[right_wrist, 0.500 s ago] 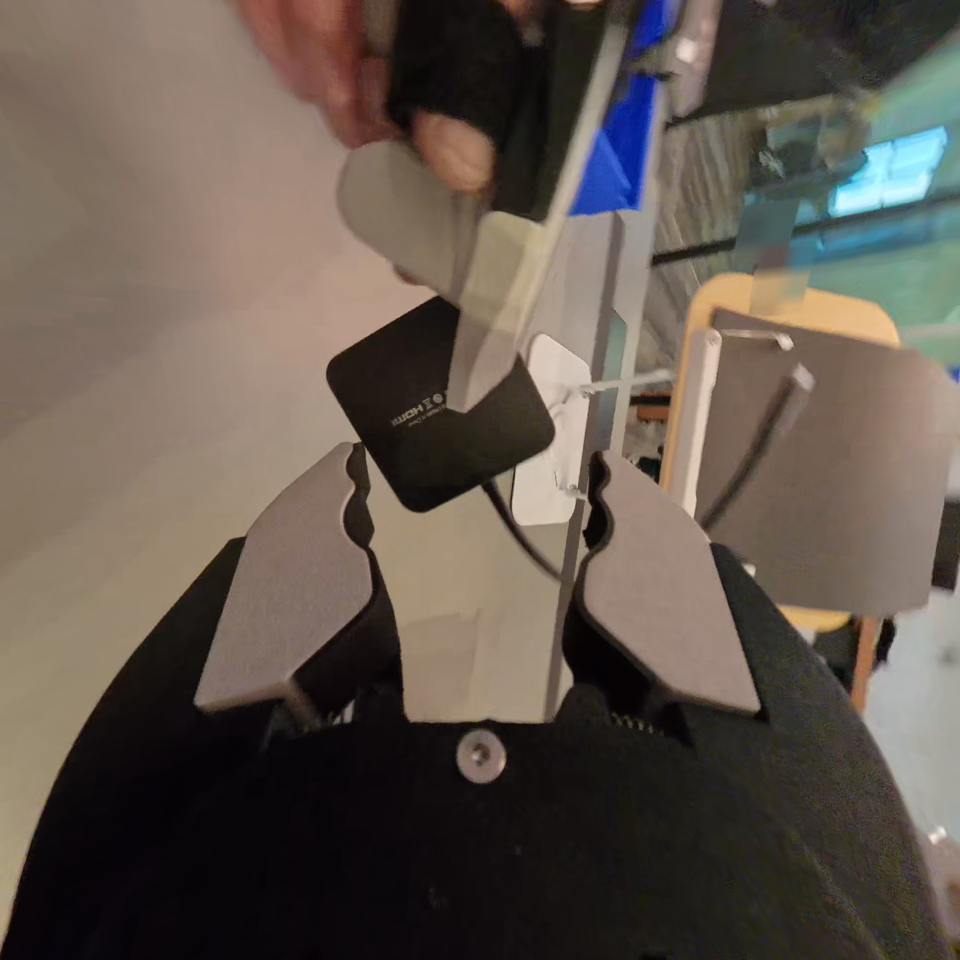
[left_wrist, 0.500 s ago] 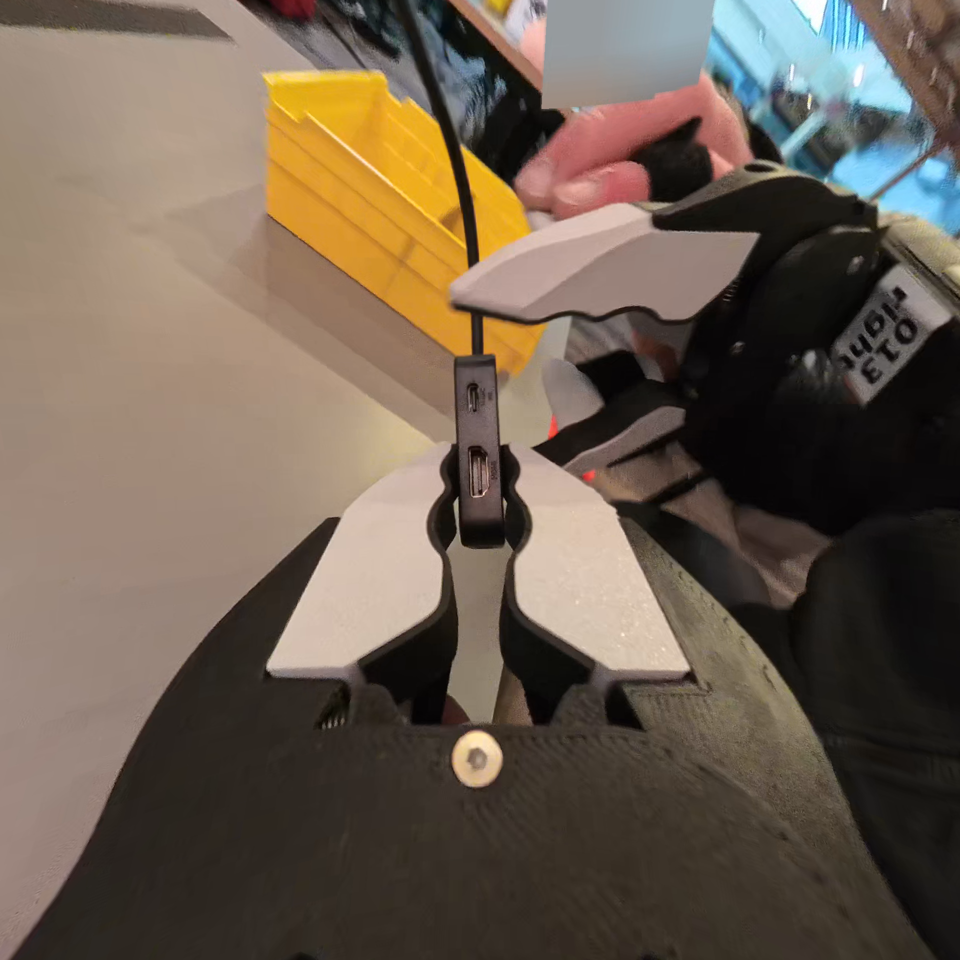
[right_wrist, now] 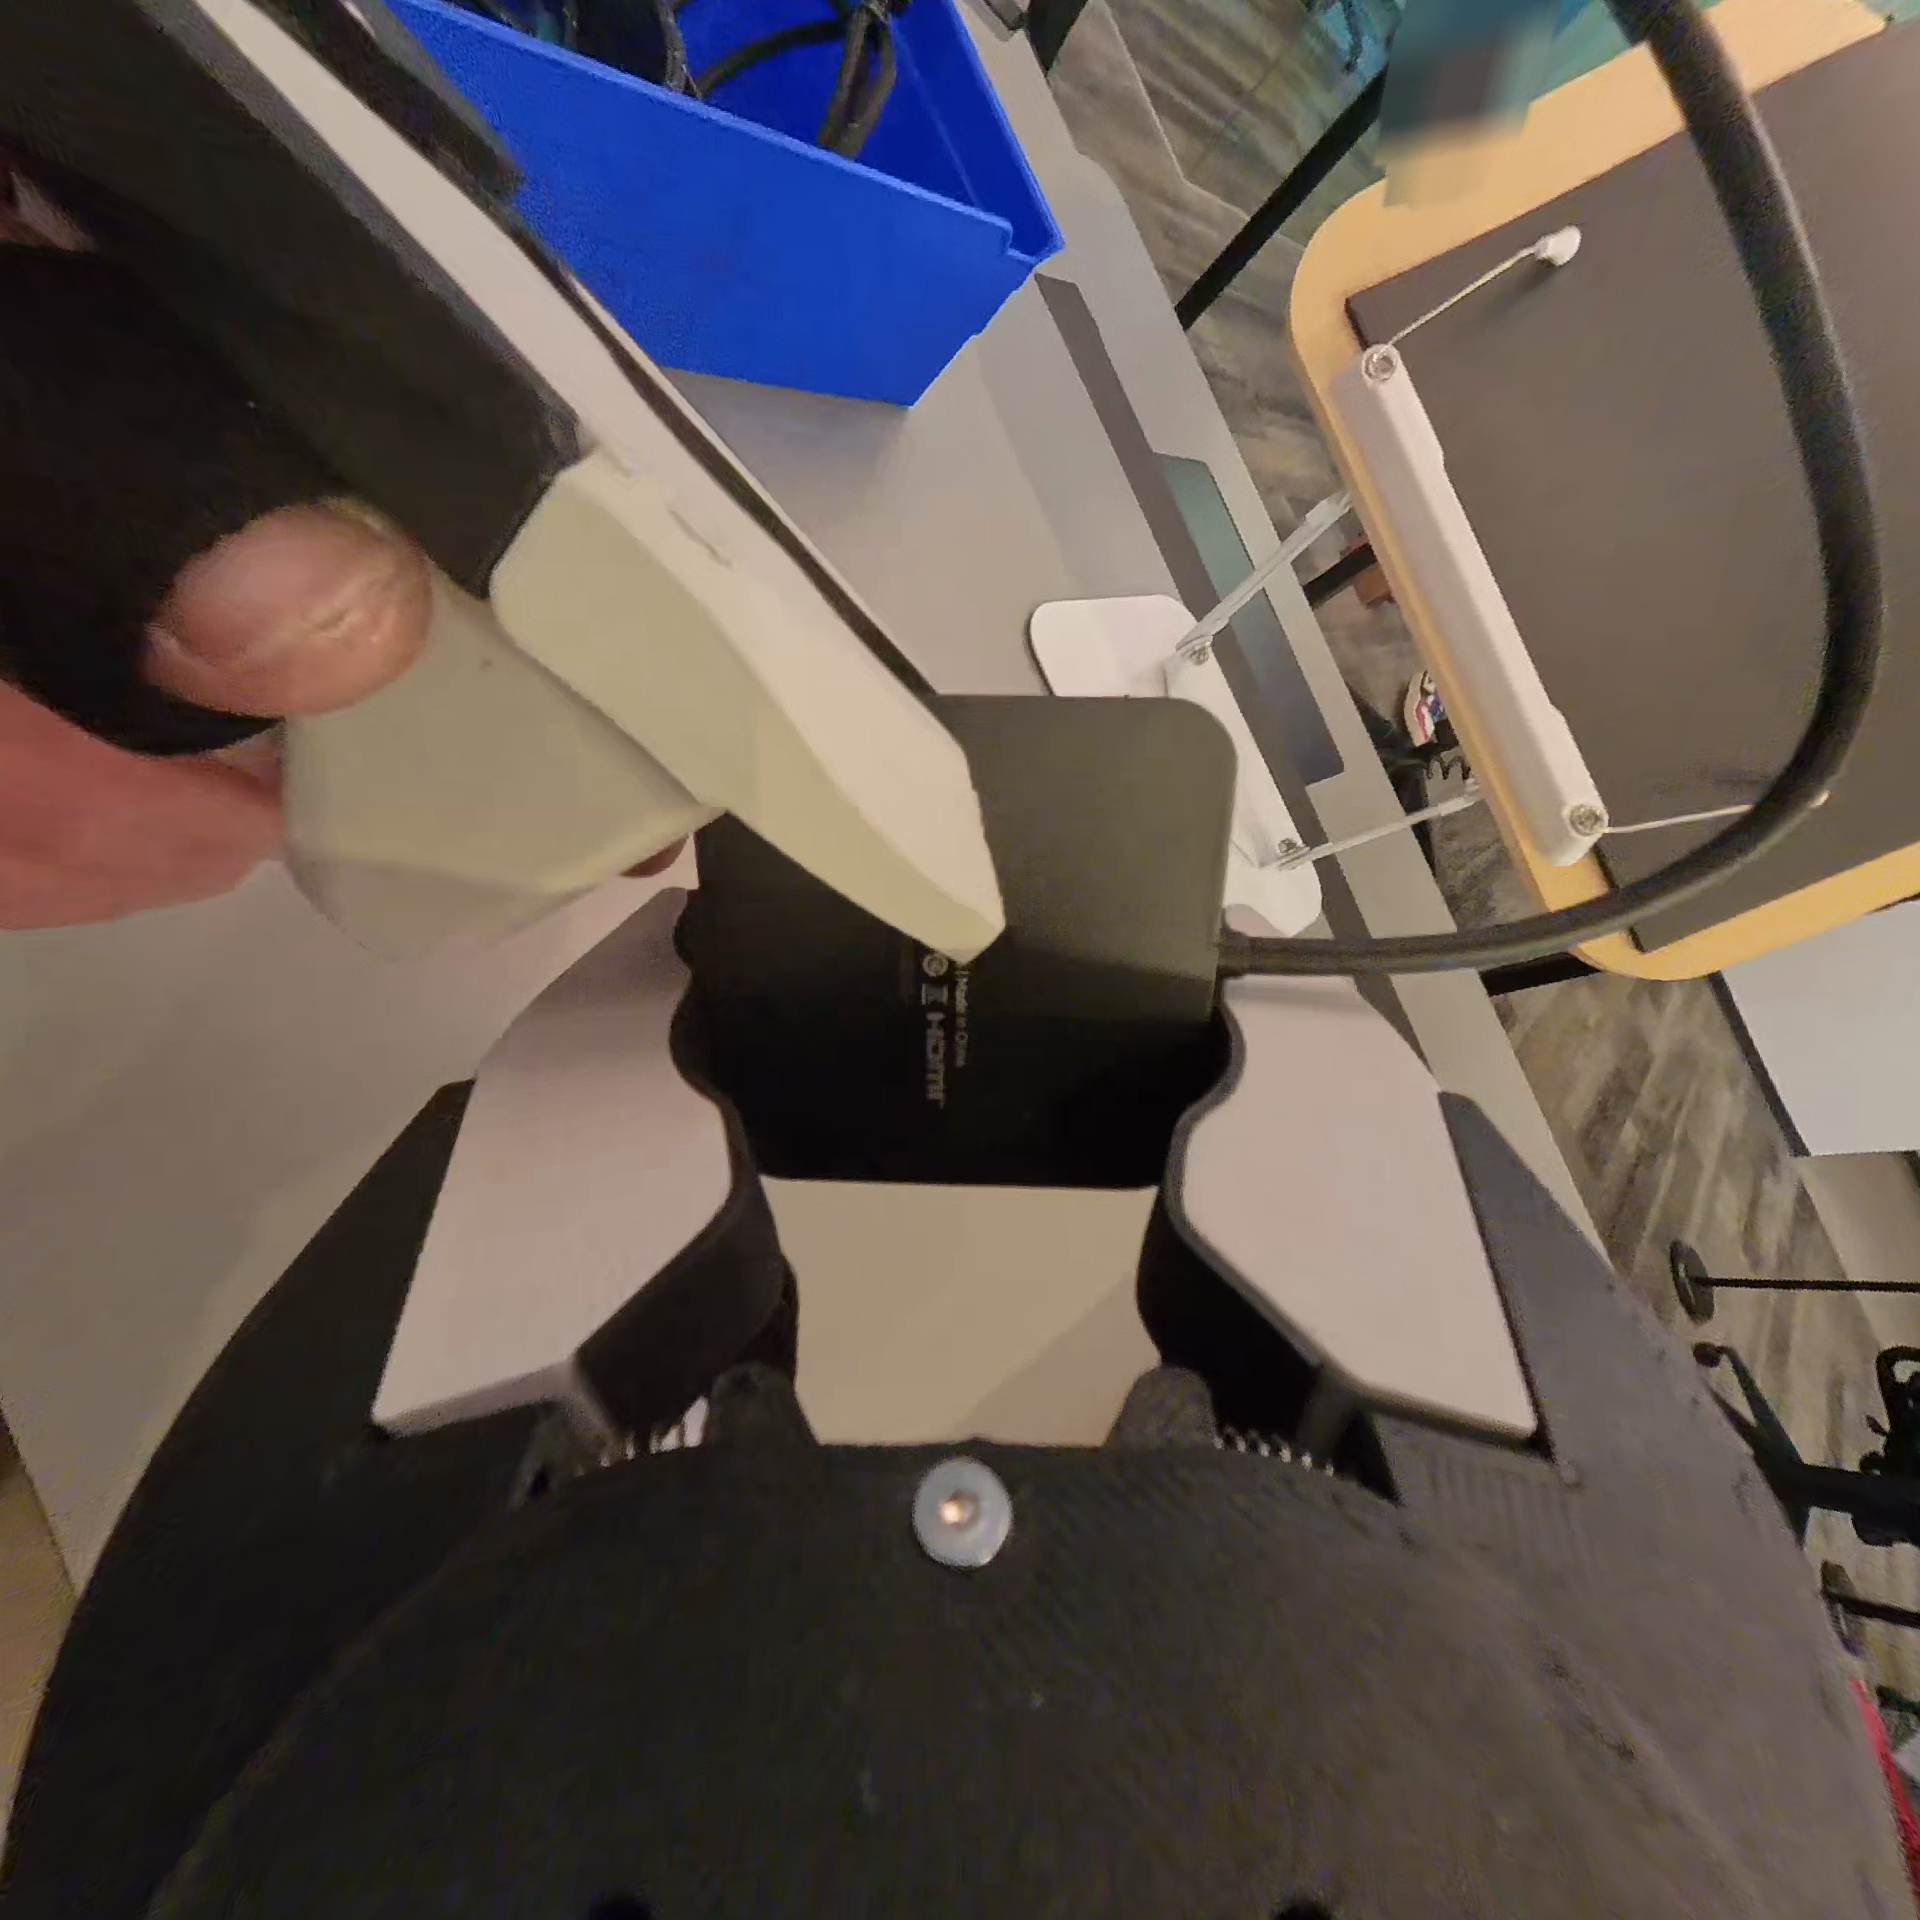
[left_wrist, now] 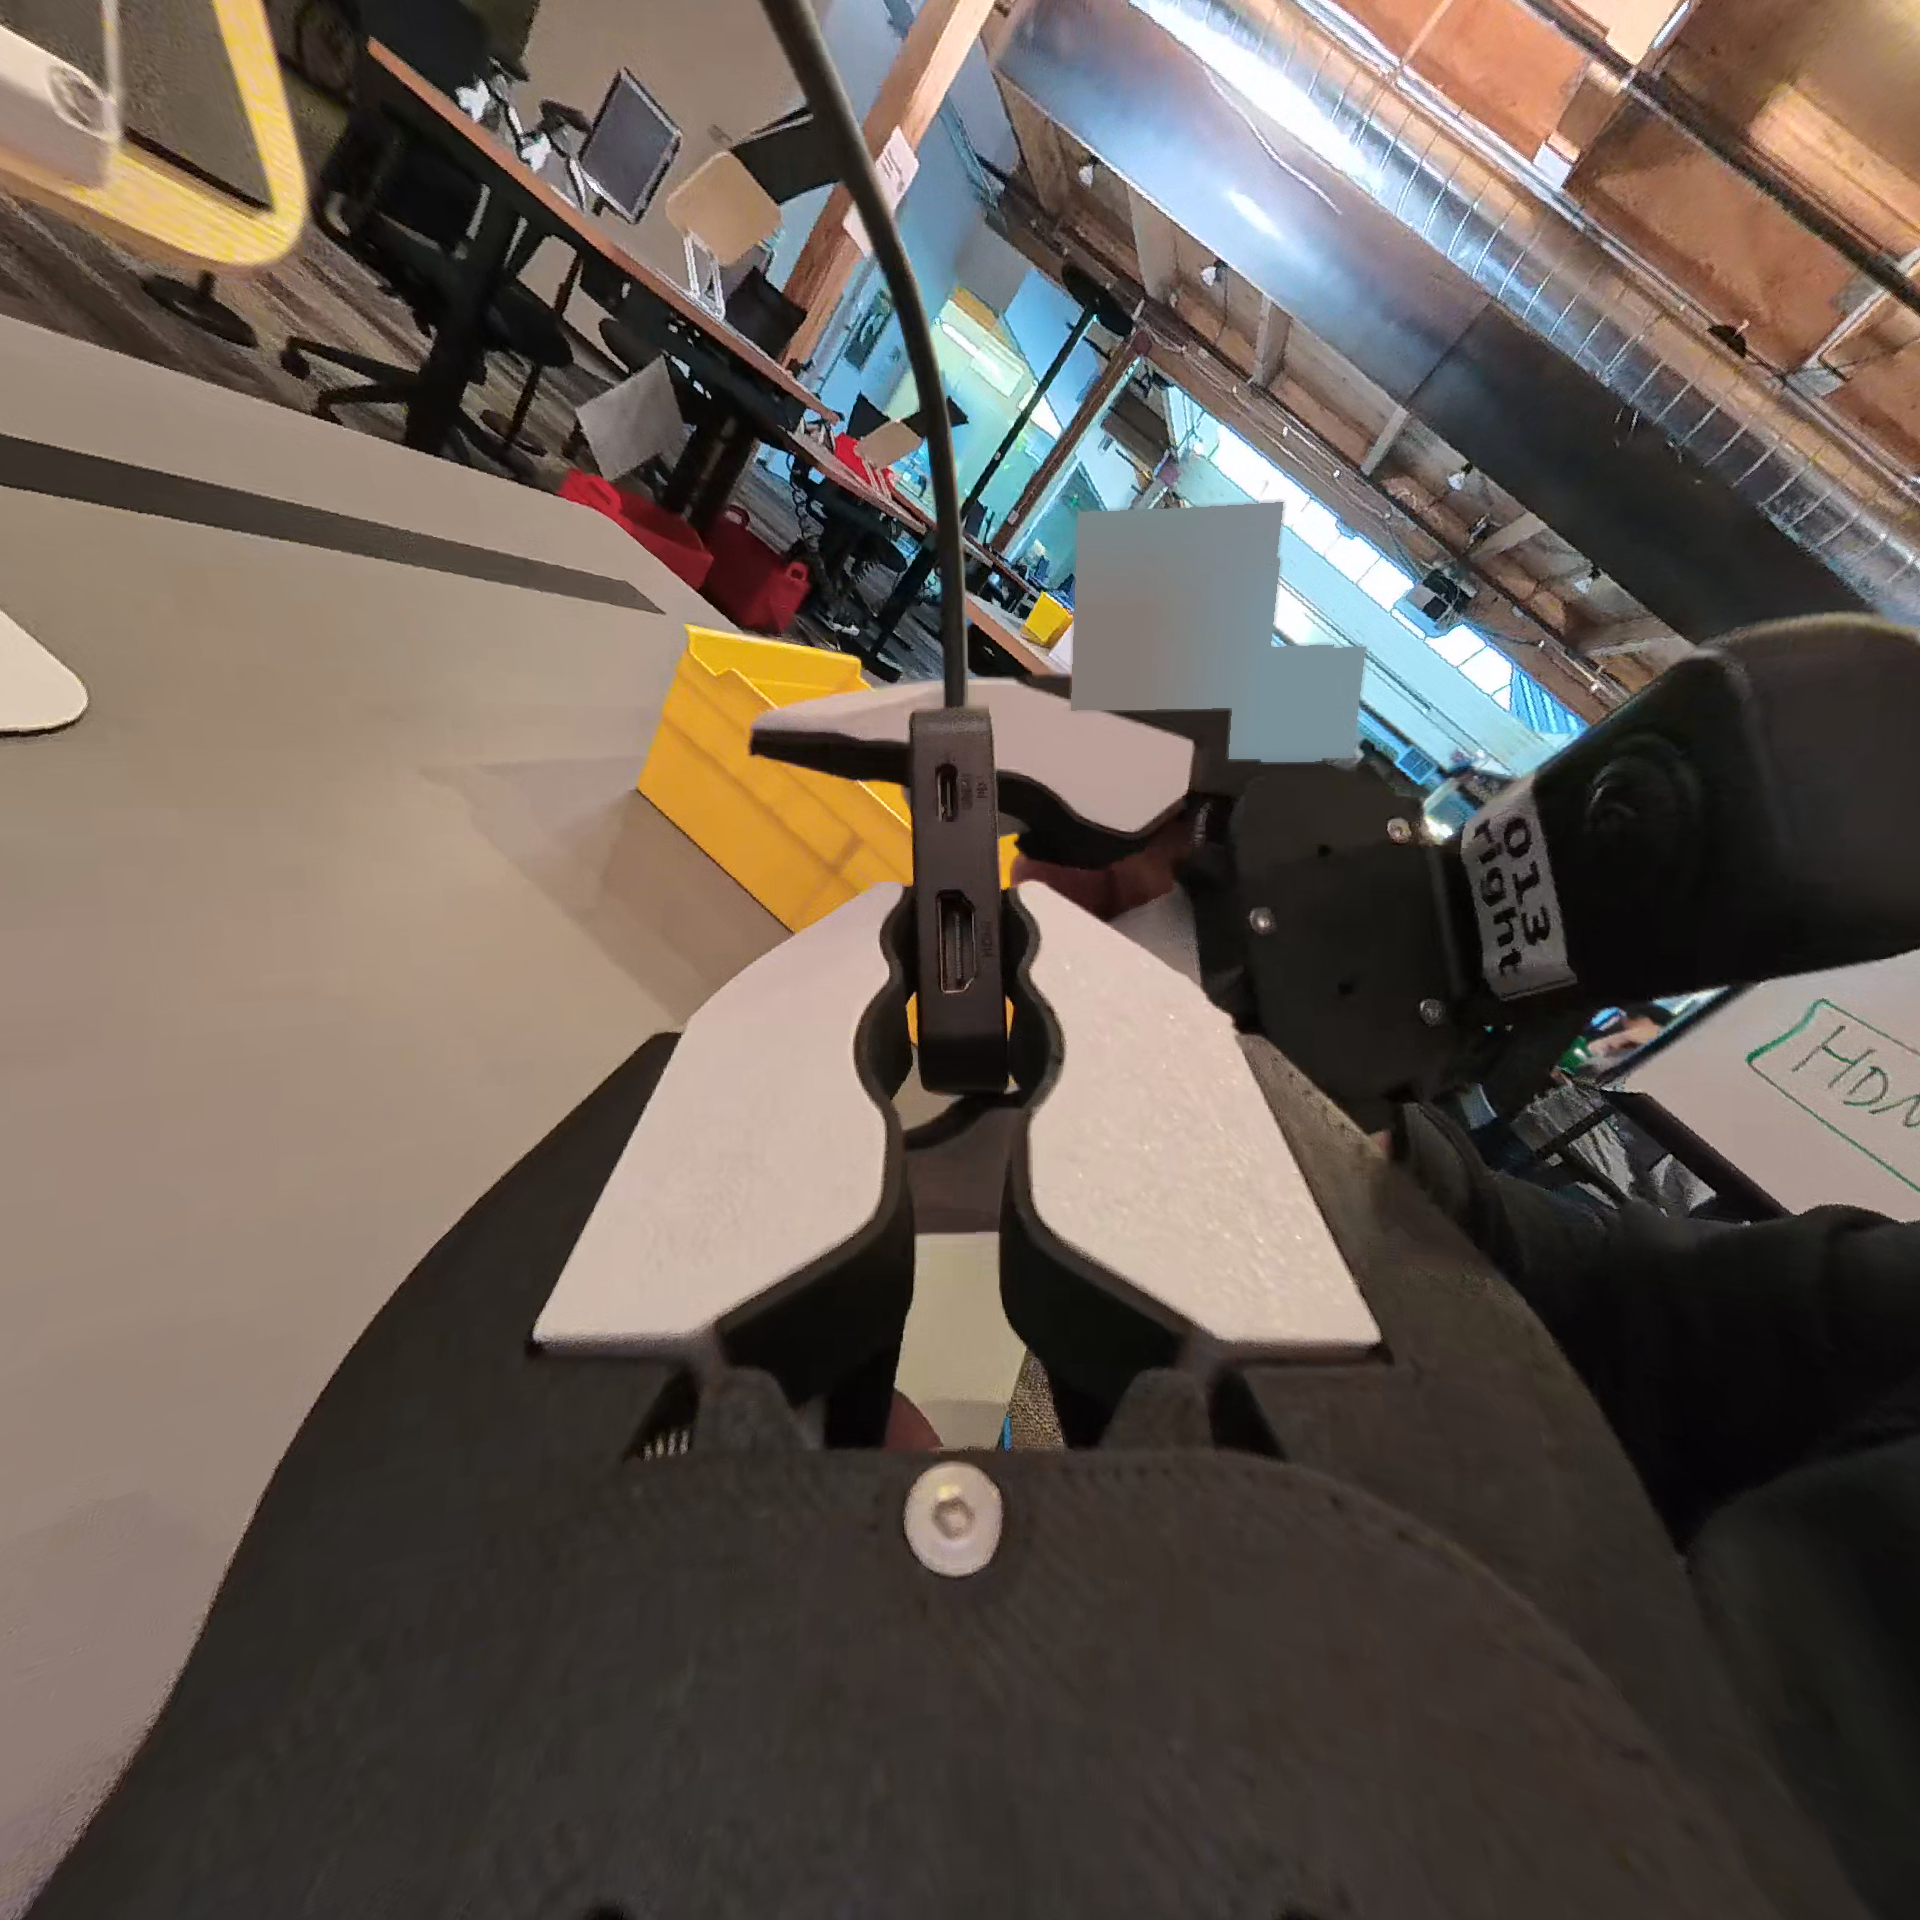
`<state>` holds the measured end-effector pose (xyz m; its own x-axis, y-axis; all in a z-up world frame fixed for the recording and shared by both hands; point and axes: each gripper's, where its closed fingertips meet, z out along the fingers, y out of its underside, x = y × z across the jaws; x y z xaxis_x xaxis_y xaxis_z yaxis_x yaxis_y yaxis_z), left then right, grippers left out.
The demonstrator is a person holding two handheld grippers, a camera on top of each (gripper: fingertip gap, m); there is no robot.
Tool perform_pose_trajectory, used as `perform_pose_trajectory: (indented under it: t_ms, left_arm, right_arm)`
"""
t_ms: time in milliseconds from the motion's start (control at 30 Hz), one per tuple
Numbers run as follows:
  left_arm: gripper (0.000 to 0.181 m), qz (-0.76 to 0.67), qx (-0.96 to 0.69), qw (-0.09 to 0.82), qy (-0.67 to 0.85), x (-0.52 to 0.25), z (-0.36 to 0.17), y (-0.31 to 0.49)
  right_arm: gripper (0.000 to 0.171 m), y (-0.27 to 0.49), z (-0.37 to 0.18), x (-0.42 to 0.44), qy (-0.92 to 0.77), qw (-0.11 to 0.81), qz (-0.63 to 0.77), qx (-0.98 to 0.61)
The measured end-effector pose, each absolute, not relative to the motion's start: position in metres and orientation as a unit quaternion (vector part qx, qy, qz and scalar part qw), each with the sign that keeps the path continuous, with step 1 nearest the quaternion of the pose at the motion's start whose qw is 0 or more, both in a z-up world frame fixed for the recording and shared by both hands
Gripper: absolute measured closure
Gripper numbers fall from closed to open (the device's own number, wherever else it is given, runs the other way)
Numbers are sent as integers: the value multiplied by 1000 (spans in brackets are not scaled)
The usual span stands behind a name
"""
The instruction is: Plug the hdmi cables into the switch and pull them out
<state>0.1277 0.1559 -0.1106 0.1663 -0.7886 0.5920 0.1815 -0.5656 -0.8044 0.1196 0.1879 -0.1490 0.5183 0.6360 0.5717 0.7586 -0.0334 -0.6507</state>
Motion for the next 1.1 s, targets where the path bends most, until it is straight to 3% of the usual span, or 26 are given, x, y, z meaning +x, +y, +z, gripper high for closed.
perform_pose_trajectory:
  t_ms: [267, 467, 800, 1100]
  left_arm:
    - [166, -579, -646, 433, 244, 127, -111, 151]
    - [143, -529, -642, 474, 289, 115, -108, 152]
    - [134, -337, -612, 567, 436, 71, -108, 155]
    - [133, -64, -608, 587, 530, -29, -128, 188]
  right_arm:
    - [85, 187, -149, 119, -534, 497, -48, -683]
    - [85, 177, -151, 125, -568, 461, 62, -679]
    - [85, 156, -143, 124, -591, 421, 209, -655]
    - [85, 162, -170, 130, -582, 368, 197, -698]
